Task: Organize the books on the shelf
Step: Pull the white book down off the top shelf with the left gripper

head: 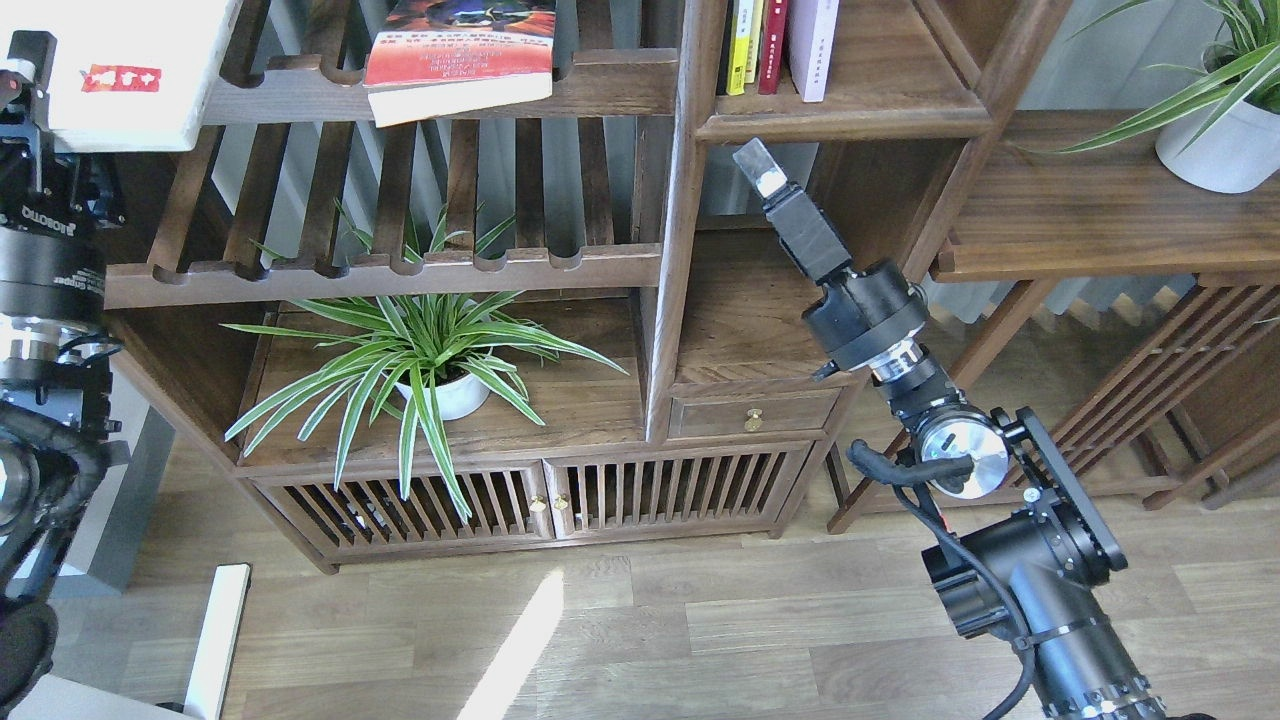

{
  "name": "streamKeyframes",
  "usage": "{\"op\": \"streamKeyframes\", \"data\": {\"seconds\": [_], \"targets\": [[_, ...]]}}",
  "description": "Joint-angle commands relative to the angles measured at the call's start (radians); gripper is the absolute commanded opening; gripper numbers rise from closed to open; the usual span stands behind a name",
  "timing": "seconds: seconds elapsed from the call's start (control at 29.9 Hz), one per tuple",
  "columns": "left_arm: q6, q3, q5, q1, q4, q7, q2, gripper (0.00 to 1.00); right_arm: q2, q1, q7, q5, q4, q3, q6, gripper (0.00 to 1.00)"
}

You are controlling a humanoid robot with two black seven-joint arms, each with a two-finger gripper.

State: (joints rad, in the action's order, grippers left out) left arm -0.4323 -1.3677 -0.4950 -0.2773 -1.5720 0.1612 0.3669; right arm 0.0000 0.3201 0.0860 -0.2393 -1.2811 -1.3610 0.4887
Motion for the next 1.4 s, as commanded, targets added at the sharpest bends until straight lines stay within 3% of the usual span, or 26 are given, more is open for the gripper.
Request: {"op": "streamKeyframes", "data": {"seconds": [0.0, 0.43, 1.37], "targets": [[-0.056, 0.001, 0.015, 0.02, 0.0, 0.0, -0.002, 0.04, 0.0, 0.005, 0.001, 0.002, -0.001, 0.032, 0.0, 0.95], [-0.056, 0.032, 0.18, 0.115, 0.01, -0.014, -0.002, 0.05, 0.0, 0.034, 0.004, -0.005, -0.006, 0.086, 0.0, 0.95], [-0.056, 0.035, 0.216, 0.116, -0.06, -0.009, -0.037, 0.05, 0.0, 0.033, 0.004, -0.014, 0.012, 0.172, 0.0, 0.95]]}}
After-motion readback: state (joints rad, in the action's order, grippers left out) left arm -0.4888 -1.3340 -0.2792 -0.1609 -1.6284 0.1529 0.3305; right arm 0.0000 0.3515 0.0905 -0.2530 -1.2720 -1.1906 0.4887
